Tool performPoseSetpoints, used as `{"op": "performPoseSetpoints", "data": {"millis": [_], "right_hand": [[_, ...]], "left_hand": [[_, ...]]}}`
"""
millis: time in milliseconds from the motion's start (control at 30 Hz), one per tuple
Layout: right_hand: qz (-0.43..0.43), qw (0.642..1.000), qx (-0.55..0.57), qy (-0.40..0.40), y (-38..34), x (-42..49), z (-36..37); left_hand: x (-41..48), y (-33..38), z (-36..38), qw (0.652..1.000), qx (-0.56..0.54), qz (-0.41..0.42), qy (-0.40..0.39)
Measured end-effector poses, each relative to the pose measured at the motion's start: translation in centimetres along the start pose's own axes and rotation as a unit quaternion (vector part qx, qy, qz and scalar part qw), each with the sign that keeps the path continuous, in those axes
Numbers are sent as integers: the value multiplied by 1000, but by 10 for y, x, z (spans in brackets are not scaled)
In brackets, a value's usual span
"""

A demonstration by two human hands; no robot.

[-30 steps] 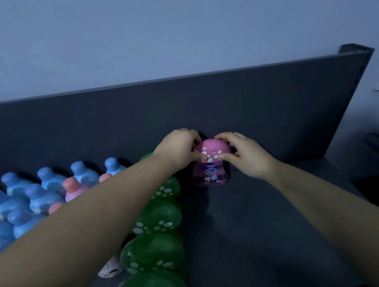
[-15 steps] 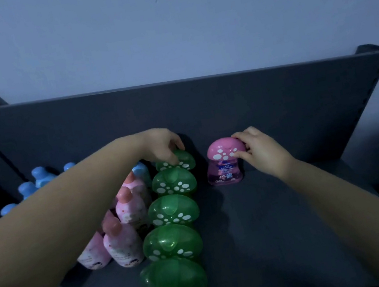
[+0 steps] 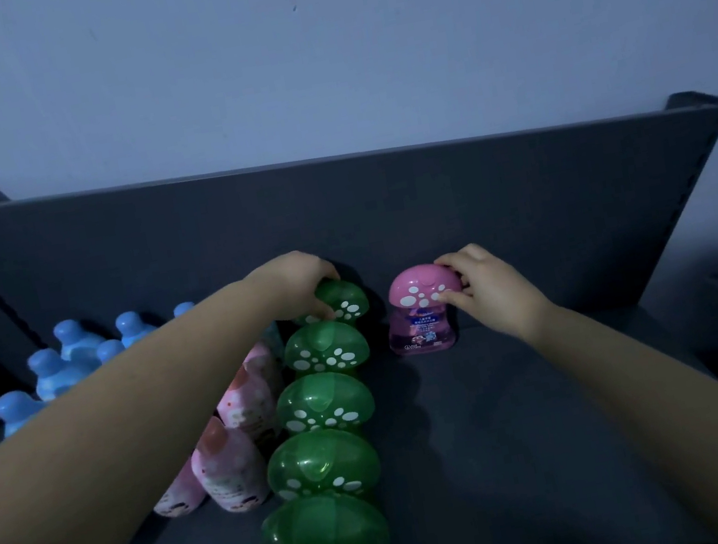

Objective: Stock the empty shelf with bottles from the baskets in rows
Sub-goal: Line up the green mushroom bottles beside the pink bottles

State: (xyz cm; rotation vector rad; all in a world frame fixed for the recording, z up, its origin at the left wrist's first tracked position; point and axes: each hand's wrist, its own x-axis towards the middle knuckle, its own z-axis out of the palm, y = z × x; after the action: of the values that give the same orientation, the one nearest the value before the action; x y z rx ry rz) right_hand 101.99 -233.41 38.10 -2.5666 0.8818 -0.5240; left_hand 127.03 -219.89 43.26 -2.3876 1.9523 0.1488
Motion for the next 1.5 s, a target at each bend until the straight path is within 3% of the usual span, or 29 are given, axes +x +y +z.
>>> {"op": "performPoseSetpoints", "data": {"millis": [367, 467, 600, 700, 767, 933, 1000, 1167, 1500], "right_hand": [[24, 1000, 15, -12, -1, -5, 0], [26, 999, -7, 36, -8, -10, 1], [-48, 993, -58, 89, -33, -17, 4], [-125, 991, -19, 53, -53, -20, 13], [-123, 991, 53, -4, -66, -21, 20], [-73, 990, 77, -94, -84, -16, 40], [-66, 990, 75, -101, -86, -15, 47], [-79, 992, 32, -88, -101, -12, 48], [-72, 993, -16, -95, -94, -5, 44]], "left_hand": [[-3, 0, 12, 998, 12, -14, 56], [-5, 0, 11, 997, 28, -11, 67], [-13, -3, 9, 998, -8, -10, 64], [-26, -9, 2, 989, -70, 18, 127], [-40, -10, -3, 981, -112, 39, 155], [-67, -13, -5, 989, -139, 59, -10], [-70, -14, 0, 989, -136, 55, -32], [-69, -20, 13, 997, -63, 31, -7], [-70, -14, 31, 992, -111, 14, 52]]}}
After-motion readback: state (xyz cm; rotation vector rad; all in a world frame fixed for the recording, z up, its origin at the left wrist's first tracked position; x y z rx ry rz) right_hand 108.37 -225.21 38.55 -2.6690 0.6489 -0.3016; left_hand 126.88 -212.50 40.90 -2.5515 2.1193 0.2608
